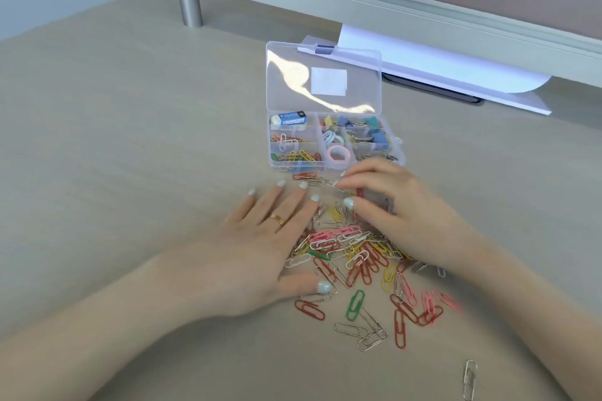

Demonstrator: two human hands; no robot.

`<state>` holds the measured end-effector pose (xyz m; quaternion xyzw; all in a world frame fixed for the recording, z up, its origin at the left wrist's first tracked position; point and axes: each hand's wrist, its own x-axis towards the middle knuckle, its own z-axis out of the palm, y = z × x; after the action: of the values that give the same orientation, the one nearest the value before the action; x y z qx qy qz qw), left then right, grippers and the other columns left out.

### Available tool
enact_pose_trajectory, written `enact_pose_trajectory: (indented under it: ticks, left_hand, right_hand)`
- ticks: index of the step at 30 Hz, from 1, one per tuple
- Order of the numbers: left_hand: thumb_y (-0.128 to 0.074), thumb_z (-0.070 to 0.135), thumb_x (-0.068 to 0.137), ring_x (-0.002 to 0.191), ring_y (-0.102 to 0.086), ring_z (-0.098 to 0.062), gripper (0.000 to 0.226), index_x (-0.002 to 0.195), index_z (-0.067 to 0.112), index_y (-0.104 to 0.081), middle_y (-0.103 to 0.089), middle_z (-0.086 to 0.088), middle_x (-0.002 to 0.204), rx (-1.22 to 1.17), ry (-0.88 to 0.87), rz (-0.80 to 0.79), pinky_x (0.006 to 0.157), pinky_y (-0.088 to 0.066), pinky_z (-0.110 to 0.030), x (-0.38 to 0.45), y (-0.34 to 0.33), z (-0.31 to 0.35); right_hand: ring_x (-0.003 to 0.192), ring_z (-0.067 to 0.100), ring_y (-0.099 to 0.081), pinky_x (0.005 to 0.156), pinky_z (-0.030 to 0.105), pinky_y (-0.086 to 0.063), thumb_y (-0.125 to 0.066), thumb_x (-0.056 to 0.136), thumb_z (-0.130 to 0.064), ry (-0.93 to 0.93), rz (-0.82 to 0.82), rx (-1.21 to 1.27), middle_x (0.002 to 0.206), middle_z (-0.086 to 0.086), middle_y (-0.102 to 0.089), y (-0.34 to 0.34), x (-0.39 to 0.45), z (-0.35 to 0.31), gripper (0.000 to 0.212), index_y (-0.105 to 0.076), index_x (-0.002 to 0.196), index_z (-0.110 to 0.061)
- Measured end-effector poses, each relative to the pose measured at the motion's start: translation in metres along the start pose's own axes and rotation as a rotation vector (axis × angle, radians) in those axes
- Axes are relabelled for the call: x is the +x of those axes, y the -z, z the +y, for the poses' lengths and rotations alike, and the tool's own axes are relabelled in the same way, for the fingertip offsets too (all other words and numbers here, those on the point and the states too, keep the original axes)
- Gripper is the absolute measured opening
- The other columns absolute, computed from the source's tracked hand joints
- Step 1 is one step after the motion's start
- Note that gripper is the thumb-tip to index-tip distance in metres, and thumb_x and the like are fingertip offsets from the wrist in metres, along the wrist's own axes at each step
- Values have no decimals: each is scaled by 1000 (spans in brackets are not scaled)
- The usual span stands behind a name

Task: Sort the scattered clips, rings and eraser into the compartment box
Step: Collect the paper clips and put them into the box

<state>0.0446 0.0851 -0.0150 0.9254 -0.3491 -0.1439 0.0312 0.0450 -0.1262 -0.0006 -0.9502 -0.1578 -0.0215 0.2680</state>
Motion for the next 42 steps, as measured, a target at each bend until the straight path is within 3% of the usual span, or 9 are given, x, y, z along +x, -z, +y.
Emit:
enact_pose_trajectory:
  ticks: [3, 6, 9, 14, 19, 23, 29, 37, 42]
  left_hand:
    - [-8, 83, 61, 114, 45, 6, 92, 127, 35, 34, 35, 21, 135, -111, -87, 112, 94, 29, -14, 11, -6, 8]
    - [-17, 82, 59, 118, 31, 18, 96, 139, 35, 10, 12, 29, 141, -240, -59, 198, 102, 10, -16, 19, -3, 7]
    - [-30, 82, 56, 125, -1, 5, 100, 140, 32, -11, -14, 18, 142, -214, 0, 275, 99, -9, -19, 21, 3, 1]
    - [-36, 83, 47, 107, -22, -1, 95, 130, 37, -32, -27, 17, 116, -202, -14, 289, 84, -19, -21, 20, 4, 8]
    - [-60, 48, 76, 83, -42, 2, 36, 107, 30, -57, -42, 13, 96, -382, -61, 370, 73, -39, -29, 23, 4, 18]
    - [-62, 25, 81, 74, -43, 8, 9, 87, 20, -63, -43, 17, 79, -415, -85, 451, 60, -34, -22, 27, 2, 20]
    - [-60, 20, 83, 76, -44, 1, 9, 76, 19, -67, -49, 11, 74, -430, -81, 500, 63, -35, -20, 30, 1, 21]
    - [-63, 17, 81, 70, -46, 4, 6, 77, 15, -67, -51, 14, 70, -476, -81, 530, 62, -32, -8, 28, 13, 15]
    - [-65, 13, 80, 70, -47, -1, 5, 75, 13, -66, -54, 11, 71, -485, -54, 638, 62, -33, -8, 30, 29, -1]
  right_hand:
    - [122, -2, -38, 103, 20, -31, -41, 90, -40, 86, -120, -124, 133, -17, -45, -4, -15, 0, 39, -51, 125, -27]
    - [121, -4, -37, 104, 19, -29, -35, 89, -45, 97, -107, -91, 130, -20, -46, -3, -26, 2, 42, -50, 125, -29]
    - [113, -2, -37, 98, 20, -29, -39, 80, -58, 32, 9, -131, 118, -21, -46, 5, -37, 6, 49, -49, 122, -34]
    - [102, -1, -28, 93, 21, -21, -40, 59, -81, -50, -37, -279, 114, -19, -38, 4, -49, 12, 82, -37, 130, -39]
    - [93, 0, -43, 87, 20, -35, -64, 70, -57, -22, 11, -71, 104, -11, -50, -6, -40, 5, 57, -54, 119, -30]
    - [75, -7, -44, 68, 10, -34, -69, 75, -38, 19, 37, 20, 78, -19, -44, -8, -34, 4, 32, -64, 104, -27]
    - [71, -11, -43, 64, 6, -32, -64, 79, -26, 67, 41, 19, 67, -19, -39, -7, -30, 2, 9, -63, 86, -20]
    - [73, 3, -42, 61, 15, -33, -55, 80, -32, 109, 39, -35, 72, -9, -49, -6, -24, 4, 22, -67, 84, -15]
    - [71, 0, -47, 64, 11, -37, -57, 80, -32, 102, 72, 30, 73, -12, -53, -5, -26, 8, 16, -69, 85, -22]
